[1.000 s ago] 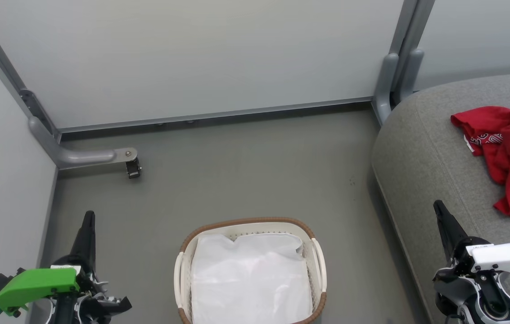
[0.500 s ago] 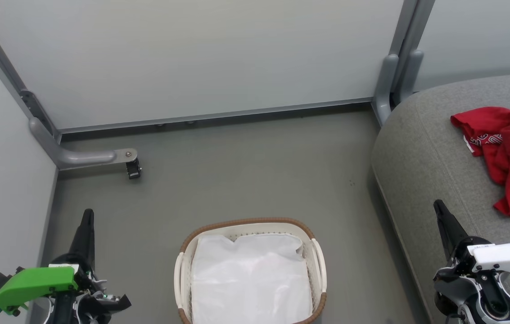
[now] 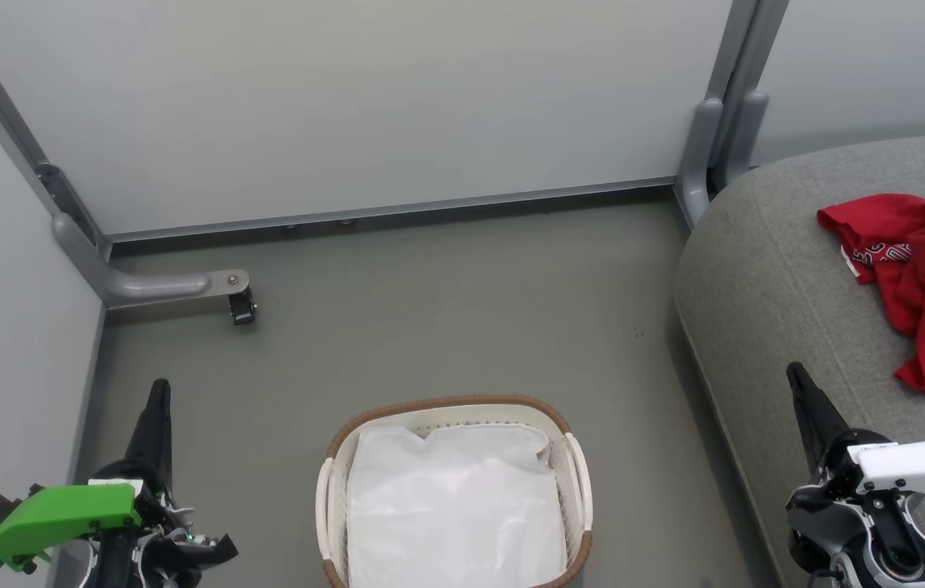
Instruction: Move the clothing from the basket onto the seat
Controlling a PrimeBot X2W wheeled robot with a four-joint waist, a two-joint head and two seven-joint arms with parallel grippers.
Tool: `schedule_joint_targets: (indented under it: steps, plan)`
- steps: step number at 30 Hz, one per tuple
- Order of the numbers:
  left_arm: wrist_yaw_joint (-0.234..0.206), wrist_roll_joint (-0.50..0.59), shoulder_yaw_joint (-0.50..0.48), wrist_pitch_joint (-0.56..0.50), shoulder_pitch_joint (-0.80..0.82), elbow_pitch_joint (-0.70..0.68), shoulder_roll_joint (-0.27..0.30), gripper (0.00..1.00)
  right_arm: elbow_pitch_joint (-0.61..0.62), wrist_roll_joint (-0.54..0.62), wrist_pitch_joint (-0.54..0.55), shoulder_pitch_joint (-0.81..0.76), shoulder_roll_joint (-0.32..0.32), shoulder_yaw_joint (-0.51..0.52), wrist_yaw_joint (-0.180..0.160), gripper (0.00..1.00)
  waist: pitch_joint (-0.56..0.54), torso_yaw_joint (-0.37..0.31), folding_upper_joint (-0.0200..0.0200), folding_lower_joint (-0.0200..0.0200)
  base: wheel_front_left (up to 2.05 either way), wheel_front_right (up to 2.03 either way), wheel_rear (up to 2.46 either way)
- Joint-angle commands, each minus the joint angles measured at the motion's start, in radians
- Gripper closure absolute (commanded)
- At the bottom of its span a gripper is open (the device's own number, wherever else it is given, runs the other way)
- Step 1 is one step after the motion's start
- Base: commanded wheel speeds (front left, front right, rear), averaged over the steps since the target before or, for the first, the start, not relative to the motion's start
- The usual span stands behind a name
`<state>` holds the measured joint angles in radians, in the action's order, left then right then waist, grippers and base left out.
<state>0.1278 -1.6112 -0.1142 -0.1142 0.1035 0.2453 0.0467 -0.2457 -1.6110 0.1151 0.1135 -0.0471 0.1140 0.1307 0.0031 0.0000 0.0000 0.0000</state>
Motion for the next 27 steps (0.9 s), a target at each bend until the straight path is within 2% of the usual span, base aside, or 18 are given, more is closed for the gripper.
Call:
schedule_joint_targets:
  steps: [1, 27]
  plan:
    - [0.006, -0.003, -0.002, -0.003, 0.01, -0.001, 0.007, 1.0, 0.004, -0.003, 0.002, -0.01, -0.006, 0.002, 0.0, 1.0, 0.0, 0.0, 0.0, 0.0, 0.0, 0.0, 0.0]
    - [0.006, -0.003, -0.002, -0.003, 0.01, -0.002, 0.007, 1.0, 0.004, -0.004, 0.002, -0.01, -0.006, 0.002, 0.0, 1.0, 0.0, 0.0, 0.0, 0.0, 0.0, 0.0, 0.0]
